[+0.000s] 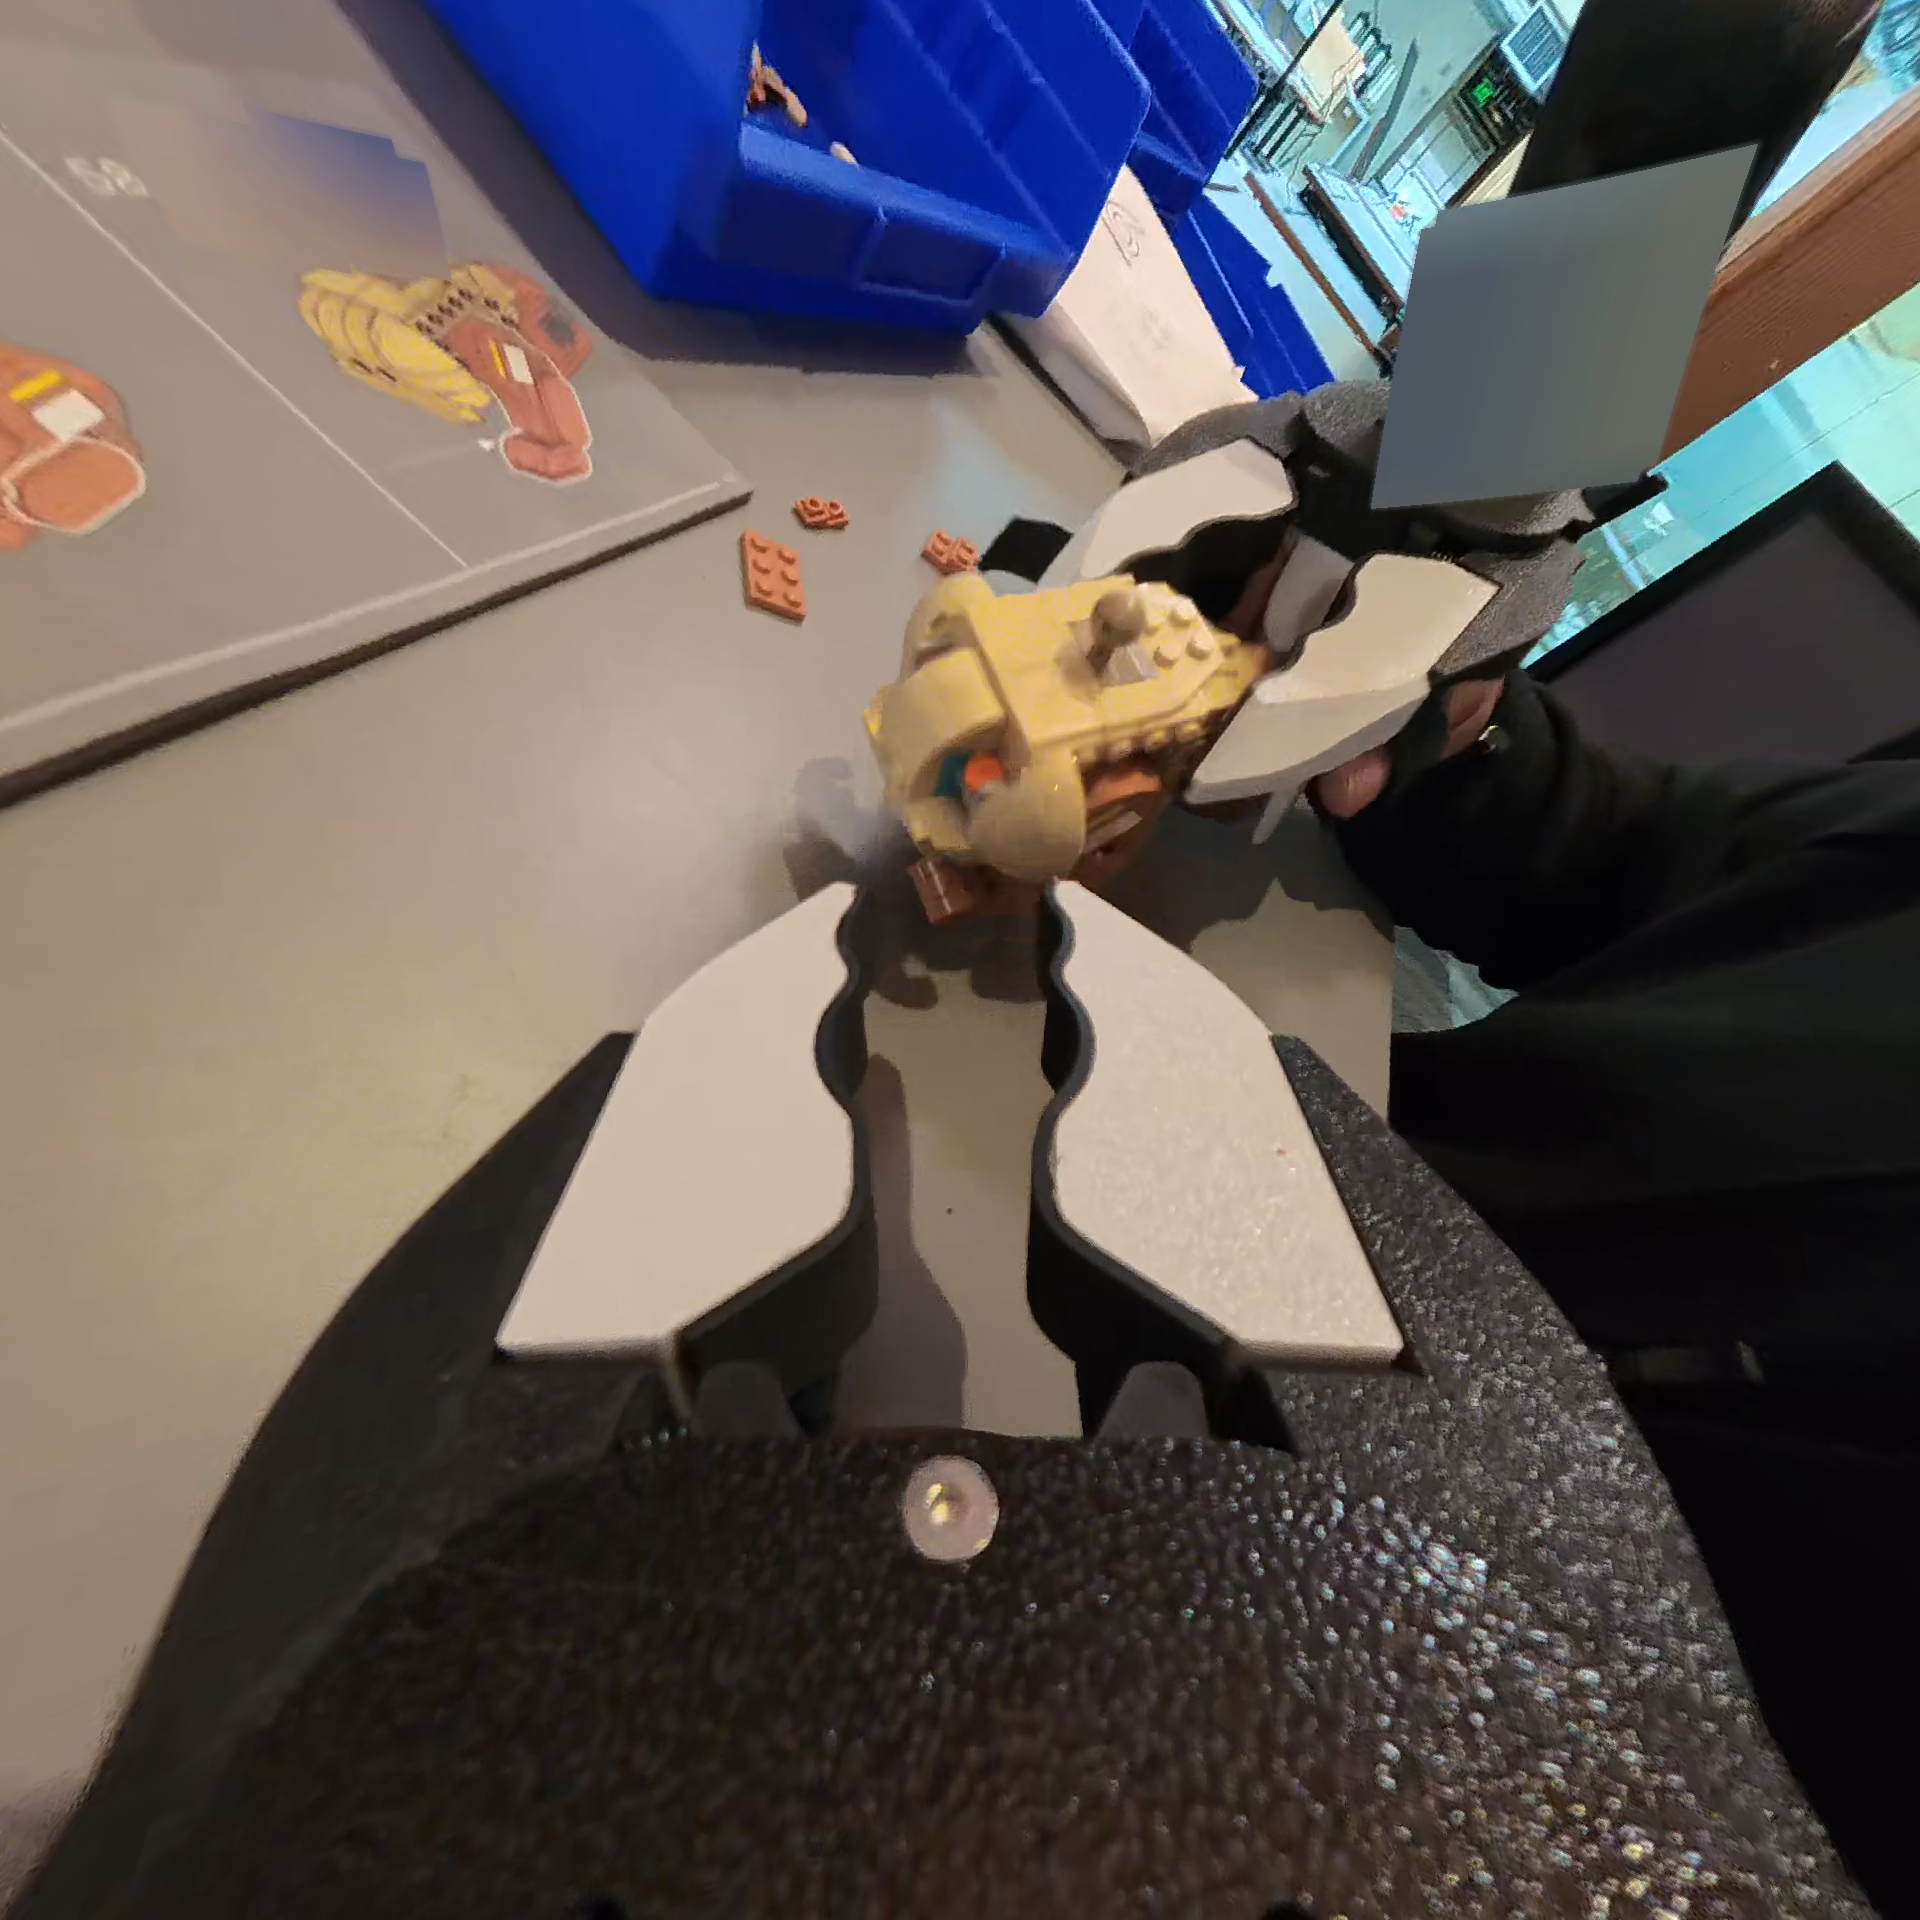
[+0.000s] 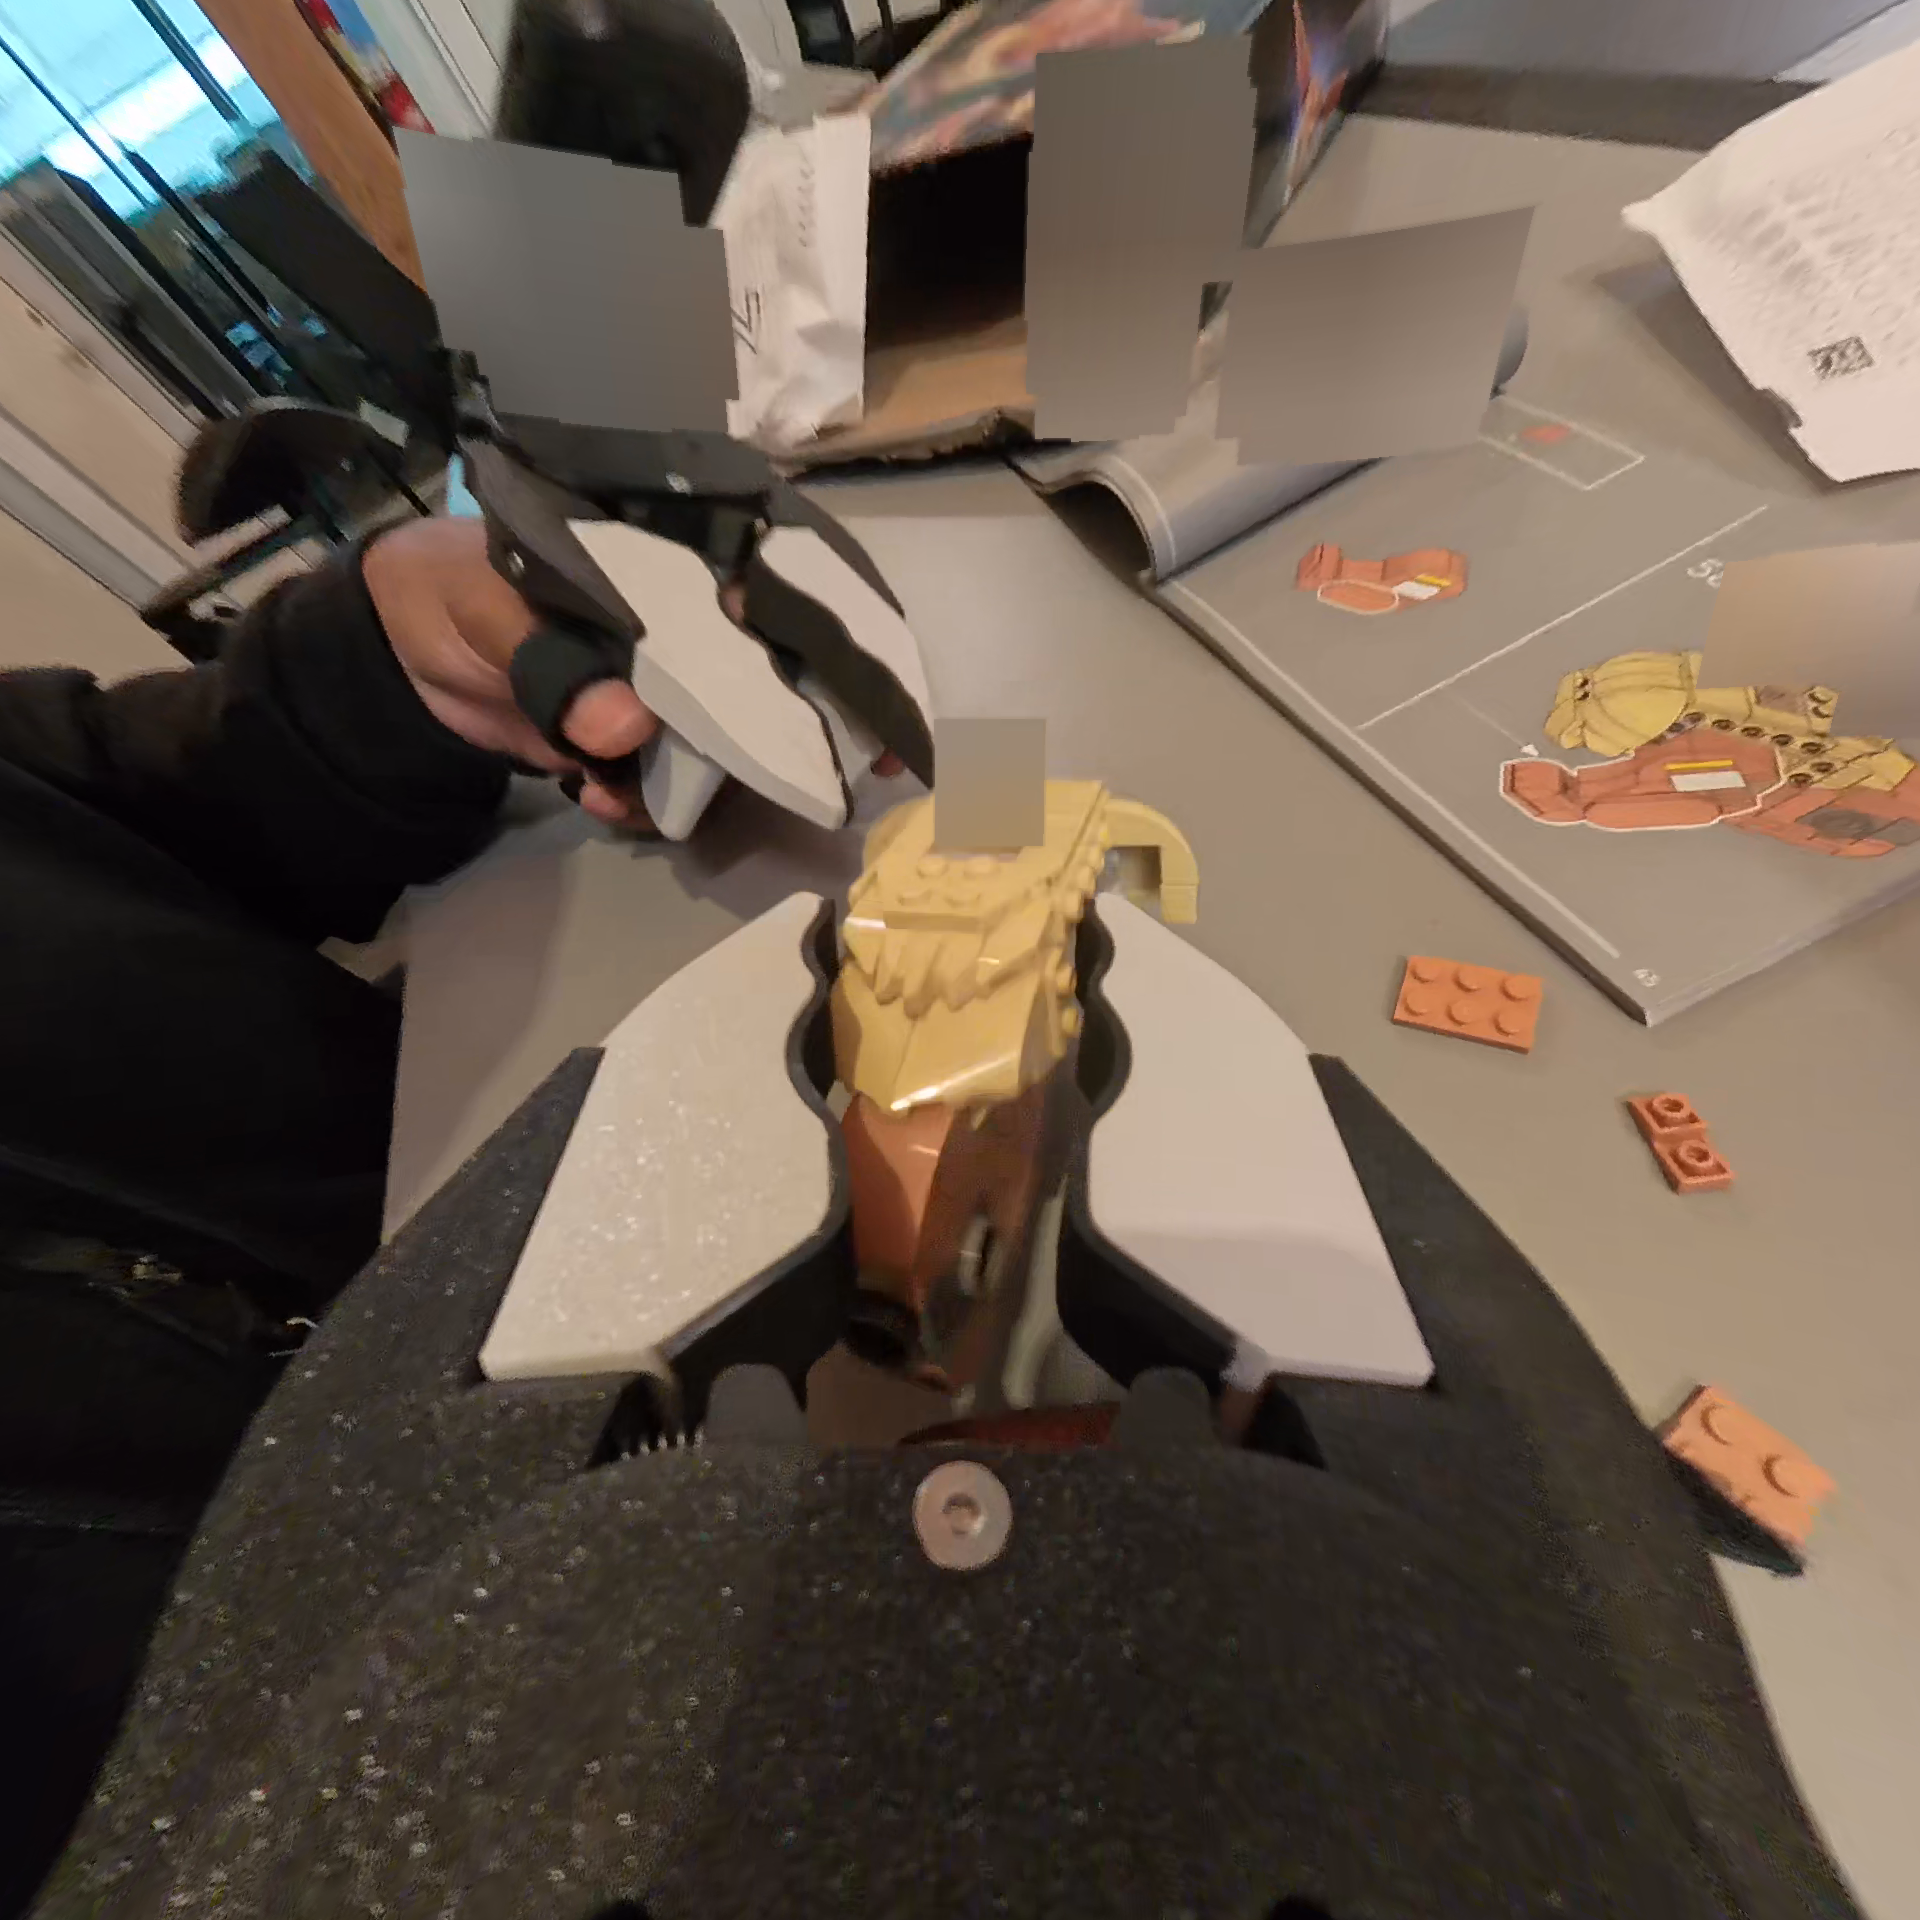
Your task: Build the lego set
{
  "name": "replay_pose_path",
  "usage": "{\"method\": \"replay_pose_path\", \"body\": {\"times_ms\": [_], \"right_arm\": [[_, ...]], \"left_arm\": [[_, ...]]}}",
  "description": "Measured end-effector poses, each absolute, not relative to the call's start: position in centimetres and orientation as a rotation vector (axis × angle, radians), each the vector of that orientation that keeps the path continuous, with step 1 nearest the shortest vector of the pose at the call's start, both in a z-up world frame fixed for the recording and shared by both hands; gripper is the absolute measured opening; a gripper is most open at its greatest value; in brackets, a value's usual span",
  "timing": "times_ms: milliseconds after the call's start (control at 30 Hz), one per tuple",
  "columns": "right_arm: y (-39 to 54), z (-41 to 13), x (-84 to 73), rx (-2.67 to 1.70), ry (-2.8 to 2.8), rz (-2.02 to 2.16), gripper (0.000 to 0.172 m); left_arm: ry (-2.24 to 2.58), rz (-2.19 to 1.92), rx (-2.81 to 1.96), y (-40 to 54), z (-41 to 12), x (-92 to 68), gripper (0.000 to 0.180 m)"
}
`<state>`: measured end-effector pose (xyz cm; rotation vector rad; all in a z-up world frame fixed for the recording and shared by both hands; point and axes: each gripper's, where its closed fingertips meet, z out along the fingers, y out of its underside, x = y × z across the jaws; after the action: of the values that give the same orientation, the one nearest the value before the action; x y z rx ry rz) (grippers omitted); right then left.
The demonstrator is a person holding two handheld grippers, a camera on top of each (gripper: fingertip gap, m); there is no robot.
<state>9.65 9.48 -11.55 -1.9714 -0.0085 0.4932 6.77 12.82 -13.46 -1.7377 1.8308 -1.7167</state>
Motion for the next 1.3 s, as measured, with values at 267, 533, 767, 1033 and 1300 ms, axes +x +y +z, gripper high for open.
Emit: {"method": "replay_pose_path", "body": {"times_ms": [267,533,767,1033,1300], "right_arm": [[9.4,-11.8,10.0,-1.973,-0.060,0.414,0.043],[6.8,-12.7,10.8,-2.145,-0.174,0.248,0.051],[4.6,-15.3,11.9,-2.321,-0.097,0.171,0.053],[4.6,-15.5,13.1,-2.324,0.027,0.212,0.055],[5.4,-16.4,12.9,-2.355,0.094,0.304,0.056]], "left_arm": [[1.789,-1.827,-1.785,12.1,-13.2,7.1,0.029],[1.853,-1.787,-1.742,11.6,-13.4,6.7,0.029],[1.836,-1.818,-1.723,11.7,-13.1,6.7,0.028],[1.823,-1.803,-1.710,11.6,-13.0,6.3,0.028],[1.846,-1.834,-1.728,10.8,-12.6,7.3,0.028]]}}
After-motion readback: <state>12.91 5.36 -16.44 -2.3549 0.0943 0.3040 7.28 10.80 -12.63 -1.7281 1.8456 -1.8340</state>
